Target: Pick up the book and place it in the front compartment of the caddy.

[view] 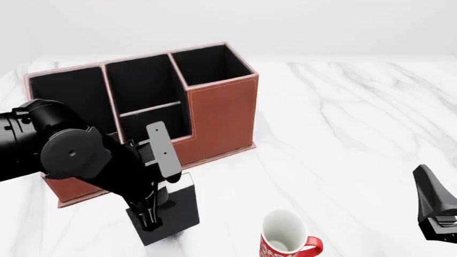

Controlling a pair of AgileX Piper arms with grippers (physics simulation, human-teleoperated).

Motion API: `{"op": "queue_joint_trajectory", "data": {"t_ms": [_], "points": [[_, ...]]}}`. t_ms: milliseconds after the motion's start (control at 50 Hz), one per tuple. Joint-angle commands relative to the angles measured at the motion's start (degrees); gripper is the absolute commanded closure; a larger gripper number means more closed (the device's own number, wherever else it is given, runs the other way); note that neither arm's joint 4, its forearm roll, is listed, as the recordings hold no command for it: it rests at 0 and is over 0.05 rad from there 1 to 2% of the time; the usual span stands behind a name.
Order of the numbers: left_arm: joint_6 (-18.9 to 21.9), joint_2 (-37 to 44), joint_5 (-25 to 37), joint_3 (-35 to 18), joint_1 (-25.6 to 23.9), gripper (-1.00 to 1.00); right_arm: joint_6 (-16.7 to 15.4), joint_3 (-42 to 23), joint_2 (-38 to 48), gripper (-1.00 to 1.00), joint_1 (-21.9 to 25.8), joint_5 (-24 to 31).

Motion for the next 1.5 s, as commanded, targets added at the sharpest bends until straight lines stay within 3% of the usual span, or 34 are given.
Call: {"op": "queue_joint_trajectory", "data": {"t_ms": [20, 420, 440, 480, 500, 560, 740, 1000, 1160, 1220, 1380, 1400, 1500], "points": [[0.1, 4.5, 2.0, -2.6, -1.0, 1.0, 0.0, 0.0, -0.1, -1.0, 0.0, 0.1], [3.1, 7.0, 10.8, -10.5, 0.3, 1.0, 0.0, 0.0, -0.1, -1.0, 0.0, 0.1], [4.6, 6.8, 12.1, -11.6, 1.6, 1.0, -0.7, 0.0, -1.0, -1.0, 0.1, 0.9], [5.5, 6.5, 13.7, -13.2, 2.2, 1.0, 1.7, 0.1, -0.5, -1.0, -0.2, 0.5], [7.3, 6.1, 14.4, -13.6, 3.9, 1.0, -0.9, 0.0, -0.7, -1.0, 0.1, 0.6], [7.3, 6.0, 15.8, -15.3, 3.9, 1.0, 0.5, 0.0, -0.7, -1.0, 0.0, 0.7], [15.2, 3.0, 20.6, -19.6, 10.3, 1.0, 0.0, 0.0, -0.5, -1.0, 0.0, 0.5], [18.7, 2.1, 26.9, -28.6, 12.7, 1.0, 0.0, 0.0, -0.4, -1.0, 0.0, 0.4], [22.8, 1.3, 27.2, -31.6, 15.3, 1.0, 0.0, 0.0, -0.3, -1.0, 0.0, 0.3], [26.1, 0.2, 27.2, -32.3, 17.7, 1.0, 0.0, 0.0, -0.2, -1.0, 0.0, 0.2], [24.4, 2.2, 27.2, -36.8, 16.5, 1.0, 0.0, 0.0, -0.1, -1.0, 0.0, 0.1], [26.7, 1.8, 27.2, -37.1, 19.1, 1.0, 0.0, 0.0, -0.1, -1.0, 0.0, 0.1], [27.9, 2.9, 27.2, -39.4, 19.8, 1.0, 0.0, 0.0, -0.1, -1.0, 0.0, 0.1]]}}
